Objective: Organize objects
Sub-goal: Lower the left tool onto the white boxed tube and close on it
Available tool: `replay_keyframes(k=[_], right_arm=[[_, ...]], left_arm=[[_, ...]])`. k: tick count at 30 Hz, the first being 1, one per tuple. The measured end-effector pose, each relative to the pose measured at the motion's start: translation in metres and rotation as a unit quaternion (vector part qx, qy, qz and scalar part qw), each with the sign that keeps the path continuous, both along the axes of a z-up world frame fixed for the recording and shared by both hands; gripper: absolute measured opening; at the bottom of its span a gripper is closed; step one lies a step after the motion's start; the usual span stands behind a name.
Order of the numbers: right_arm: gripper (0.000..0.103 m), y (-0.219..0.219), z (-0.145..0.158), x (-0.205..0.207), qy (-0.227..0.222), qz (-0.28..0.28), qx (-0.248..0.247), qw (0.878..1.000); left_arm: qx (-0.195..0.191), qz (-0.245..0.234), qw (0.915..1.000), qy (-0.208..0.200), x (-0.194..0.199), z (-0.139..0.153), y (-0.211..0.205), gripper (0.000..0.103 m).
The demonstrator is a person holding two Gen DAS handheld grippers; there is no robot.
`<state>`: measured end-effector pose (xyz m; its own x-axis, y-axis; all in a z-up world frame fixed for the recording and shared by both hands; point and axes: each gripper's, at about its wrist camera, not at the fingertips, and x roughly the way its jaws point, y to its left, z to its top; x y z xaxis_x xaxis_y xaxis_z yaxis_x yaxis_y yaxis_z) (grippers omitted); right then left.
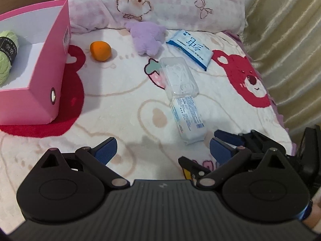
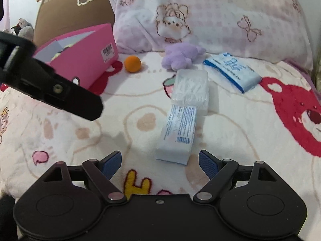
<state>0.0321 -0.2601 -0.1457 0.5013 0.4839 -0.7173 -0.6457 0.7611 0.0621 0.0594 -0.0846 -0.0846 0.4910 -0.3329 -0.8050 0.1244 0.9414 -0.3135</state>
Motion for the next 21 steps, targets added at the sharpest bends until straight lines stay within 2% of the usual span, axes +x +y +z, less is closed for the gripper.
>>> replay_keyframes(k=[2,4,6,8,10,12,16,21], right_arm=[[0.087,-0.001,-0.002,0.002,0.004,-0.008,0.0,1.0],[0.087,-0.002,-0.004,0.005,0.004,-0.019,0.003,1.0],[0.086,-0.003,-0.006,0.008,0.006,-0.024,0.003,1.0],[0.086,-0.002,-0.01,0.012,0.011,-0.025,-0.006,1.0],[0.085,0.001,-0.017,0.021,0.045,-0.031,-0.037,0.998],[0.085,-0.002,-0.018,0.026,0.054,-0.035,-0.027,0.998],[0.086,0.001,-0.019,0.026,0.055,-0.021,-0.038,0.998],[0.084,-0.003,-0.016,0.024,0.046,-0.019,-0.023,0.999]], left_arm=[[-0.002,0.004,1.0,0.004,0.002,-0.006,-0.003,0.099],[-0.02,0.01,0.9997,0.003,0.003,-0.013,-0.004,0.099],[-0.04,0.018,0.9989,-0.016,0.001,-0.017,-0.006,0.097],[-0.041,0.03,0.9983,-0.029,-0.002,-0.019,-0.01,0.094],[-0.042,0.024,0.9982,-0.034,-0.004,-0.018,-0.015,0.093],[-0.051,0.022,0.9979,-0.035,-0.004,-0.018,-0.017,0.093],[-0.037,0.011,0.9981,-0.049,-0.005,-0.02,-0.026,0.09],[-0.022,0.009,0.9976,-0.065,0.005,-0.025,-0.034,0.086]])
